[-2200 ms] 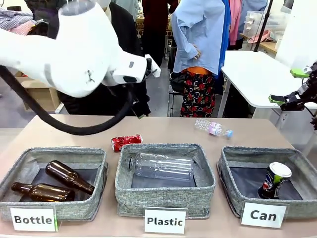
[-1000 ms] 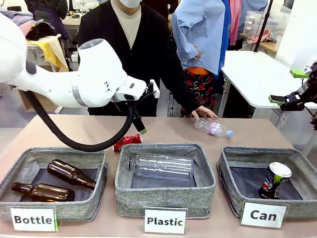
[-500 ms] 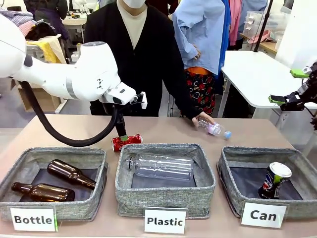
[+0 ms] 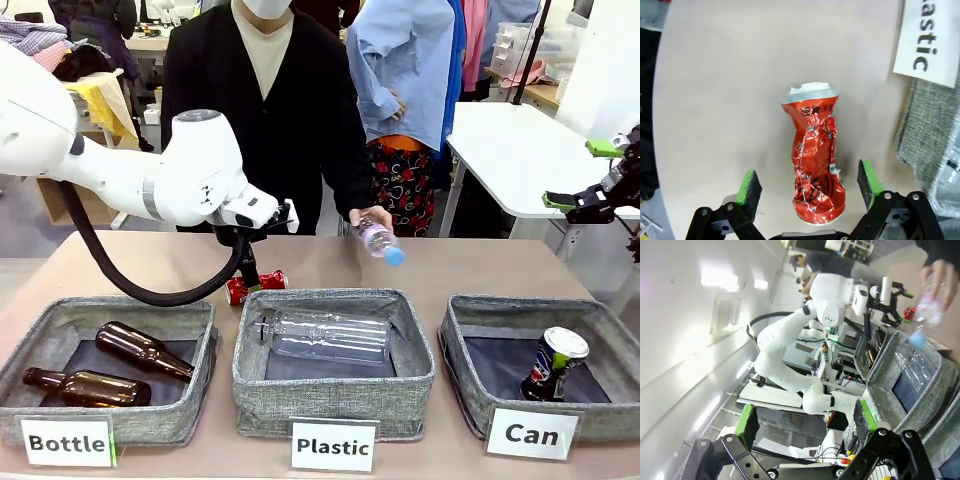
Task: Sort the can waste into the basket.
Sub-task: Pick up the can waste from the table and place it in the right Fabric basket.
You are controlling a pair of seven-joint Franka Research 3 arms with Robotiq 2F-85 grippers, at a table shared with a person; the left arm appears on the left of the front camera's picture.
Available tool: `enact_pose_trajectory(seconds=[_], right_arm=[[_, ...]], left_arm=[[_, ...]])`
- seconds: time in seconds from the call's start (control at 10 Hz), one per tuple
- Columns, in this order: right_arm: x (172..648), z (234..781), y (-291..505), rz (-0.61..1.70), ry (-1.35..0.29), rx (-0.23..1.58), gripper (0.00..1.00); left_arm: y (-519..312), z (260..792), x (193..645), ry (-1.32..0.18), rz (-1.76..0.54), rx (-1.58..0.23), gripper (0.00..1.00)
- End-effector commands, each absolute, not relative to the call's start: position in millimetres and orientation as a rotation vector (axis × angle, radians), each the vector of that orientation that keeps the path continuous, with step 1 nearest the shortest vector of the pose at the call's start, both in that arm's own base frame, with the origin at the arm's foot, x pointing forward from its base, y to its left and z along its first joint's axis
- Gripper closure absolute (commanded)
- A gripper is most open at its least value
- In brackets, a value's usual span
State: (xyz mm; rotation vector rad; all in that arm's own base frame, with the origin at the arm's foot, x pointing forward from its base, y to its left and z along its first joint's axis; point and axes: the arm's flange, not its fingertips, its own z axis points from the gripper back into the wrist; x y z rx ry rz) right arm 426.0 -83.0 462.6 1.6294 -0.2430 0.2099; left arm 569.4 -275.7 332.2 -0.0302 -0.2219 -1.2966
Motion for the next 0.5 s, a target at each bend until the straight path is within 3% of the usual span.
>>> enact_pose_trajectory(seconds=[0.0, 0.4], right_arm=[[426.6, 464.8, -85.4, 0.235, -0.255, 1.632, 0.0], [426.6, 464.8, -85.4, 0.235, -0.255, 1.632, 0.0]], left_arm=[[-281.8, 324.6, 571.4, -0.181, -1.305, -0.009, 0.0], [-185.7, 369.4, 559.2, -0.32, -1.287, -0.186, 0.0]])
